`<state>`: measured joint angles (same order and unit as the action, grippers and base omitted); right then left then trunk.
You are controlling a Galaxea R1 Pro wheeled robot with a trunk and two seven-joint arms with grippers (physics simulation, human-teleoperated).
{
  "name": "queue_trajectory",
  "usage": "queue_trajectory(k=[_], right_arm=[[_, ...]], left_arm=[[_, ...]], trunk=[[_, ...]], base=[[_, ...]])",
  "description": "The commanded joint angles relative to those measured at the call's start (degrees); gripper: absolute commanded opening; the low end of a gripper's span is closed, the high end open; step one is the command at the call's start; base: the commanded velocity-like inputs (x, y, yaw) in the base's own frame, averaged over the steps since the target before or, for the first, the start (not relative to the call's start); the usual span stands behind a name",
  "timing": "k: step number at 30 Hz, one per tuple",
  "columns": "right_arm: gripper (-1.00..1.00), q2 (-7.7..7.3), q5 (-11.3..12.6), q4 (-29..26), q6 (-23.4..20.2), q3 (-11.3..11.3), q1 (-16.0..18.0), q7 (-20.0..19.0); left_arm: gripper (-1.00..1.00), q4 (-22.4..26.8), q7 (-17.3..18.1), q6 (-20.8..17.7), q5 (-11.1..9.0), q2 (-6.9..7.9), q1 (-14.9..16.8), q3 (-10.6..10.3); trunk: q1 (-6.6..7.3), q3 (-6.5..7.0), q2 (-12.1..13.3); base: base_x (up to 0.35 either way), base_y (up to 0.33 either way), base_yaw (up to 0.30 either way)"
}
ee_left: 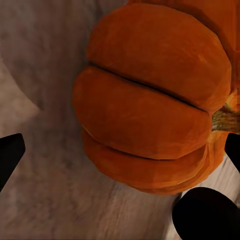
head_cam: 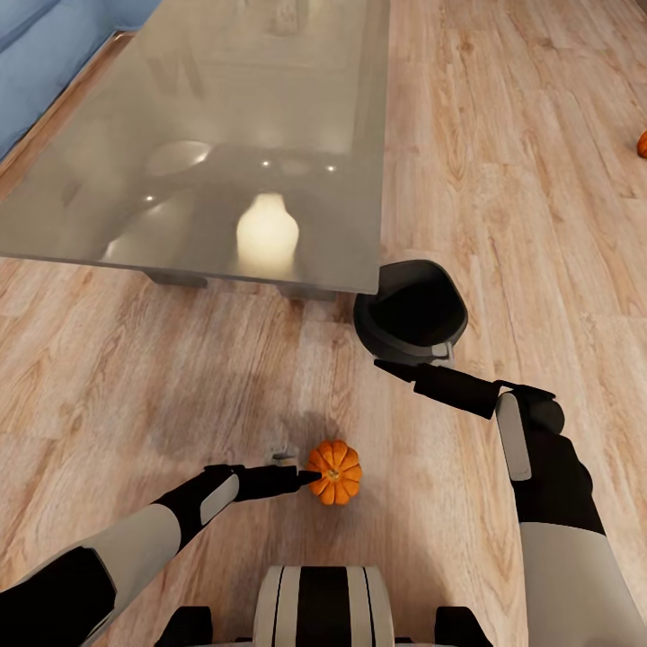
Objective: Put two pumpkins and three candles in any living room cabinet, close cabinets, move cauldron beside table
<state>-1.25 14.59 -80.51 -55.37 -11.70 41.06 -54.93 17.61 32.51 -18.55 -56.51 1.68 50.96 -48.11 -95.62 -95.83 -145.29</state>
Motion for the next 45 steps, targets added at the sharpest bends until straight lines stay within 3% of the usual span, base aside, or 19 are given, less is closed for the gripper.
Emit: queue_trajectory(k=[1, 5, 16, 19, 35, 45], right_arm=[[1.0, -0.01, 0.0, 0.0, 0.0, 0.0, 0.0, 0.0], [1.0, 0.02, 0.0, 0.0, 0.0, 0.0, 0.0, 0.0], [1.0, 0.1, 0.0, 0.0, 0.0, 0.0, 0.0, 0.0], [1.0, 0.11, 0.0, 0.1, 0.0, 0.0, 0.0, 0.0], [1.0, -0.05, -0.1, 0.0, -0.1, 0.0, 0.0, 0.1], [1.0, -0.14, -0.1, 0.0, -0.1, 0.2, 0.0, 0.1]], left_arm=[[1.0, 0.0, 0.0, 0.0, 0.0, -0.01, 0.0, 0.0], [1.0, 0.2, 0.0, 0.0, 0.0, -0.03, 0.0, 0.0], [1.0, 0.4, 0.0, 0.0, 0.0, -0.57, 0.0, 0.0], [1.0, 0.5, 0.0, 0.0, 0.0, -0.67, 0.0, 0.1], [1.0, 0.5, -0.1, 1.3, -0.2, -0.64, 0.0, 0.3], [1.0, 0.5, -0.1, 1.2, -0.3, -0.66, 0.0, 0.3]], trunk=[[-0.03, -0.22, 0.0], [-0.13, -1.11, -0.1], [-0.13, -1.11, -0.1], [-0.21, -1.77, -0.1], [-0.21, -1.76, -0.1], [-0.21, -1.38, -0.1]], base=[[0.0, 0.0, 0.0], [0.0, 0.0, 0.0], [0.0, 0.0, 0.0], [0.0, 0.0, 0.0], [0.0, 0.0, -0.003], [0.0, 0.0, -0.152]])
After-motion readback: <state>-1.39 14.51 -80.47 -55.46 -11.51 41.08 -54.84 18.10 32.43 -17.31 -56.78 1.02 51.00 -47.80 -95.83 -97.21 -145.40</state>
